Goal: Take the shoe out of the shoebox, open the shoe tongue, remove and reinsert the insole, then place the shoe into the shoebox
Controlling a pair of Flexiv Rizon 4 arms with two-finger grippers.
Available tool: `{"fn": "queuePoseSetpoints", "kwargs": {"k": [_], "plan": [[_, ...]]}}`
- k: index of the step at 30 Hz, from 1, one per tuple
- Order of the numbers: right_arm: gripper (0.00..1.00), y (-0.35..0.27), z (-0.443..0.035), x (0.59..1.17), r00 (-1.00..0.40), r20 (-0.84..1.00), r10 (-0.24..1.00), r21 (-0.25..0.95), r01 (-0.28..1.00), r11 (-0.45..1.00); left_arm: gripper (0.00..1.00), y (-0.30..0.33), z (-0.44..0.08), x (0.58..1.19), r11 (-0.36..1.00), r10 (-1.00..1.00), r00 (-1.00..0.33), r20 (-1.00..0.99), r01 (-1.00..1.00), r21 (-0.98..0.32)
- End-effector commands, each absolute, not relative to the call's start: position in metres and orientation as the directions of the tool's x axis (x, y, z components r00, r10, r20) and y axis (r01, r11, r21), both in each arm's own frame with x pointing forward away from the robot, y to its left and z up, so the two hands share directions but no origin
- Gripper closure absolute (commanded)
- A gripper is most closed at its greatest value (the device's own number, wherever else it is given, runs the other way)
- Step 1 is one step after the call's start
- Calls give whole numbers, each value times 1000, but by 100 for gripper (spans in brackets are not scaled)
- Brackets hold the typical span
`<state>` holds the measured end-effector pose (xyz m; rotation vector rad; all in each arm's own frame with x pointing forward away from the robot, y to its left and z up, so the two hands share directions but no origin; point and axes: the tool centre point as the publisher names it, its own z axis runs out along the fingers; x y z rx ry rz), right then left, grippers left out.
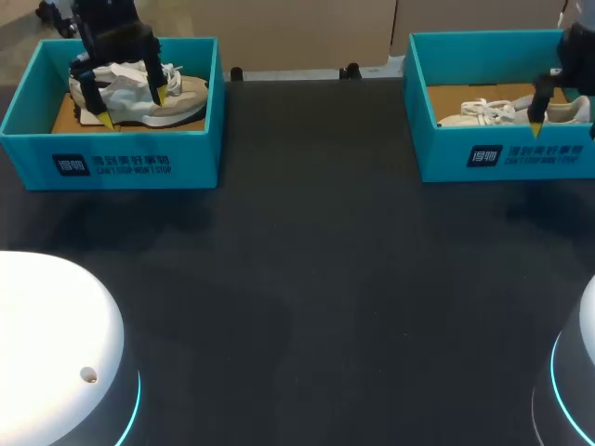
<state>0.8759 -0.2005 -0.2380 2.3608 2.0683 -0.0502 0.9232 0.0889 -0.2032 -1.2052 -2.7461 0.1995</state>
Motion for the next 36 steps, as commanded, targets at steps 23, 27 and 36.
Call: {"fn": "queuePoseSetpoints", "kwargs": {"k": [23,27,36], "plan": [[0,-201,-238,872,131,-24,991,-1,991,-131,0,212,-198,1096,324,945,-325,-18,945,-50],[0,-201,-238,872,131,-24,991,-1,991,-131,0,212,-198,1096,324,945,-325,-18,945,-50],[0,-201,-238,872,131,-24,991,-1,991,-131,0,210,-215,1106,245,970,-245,-4,969,35]]}}
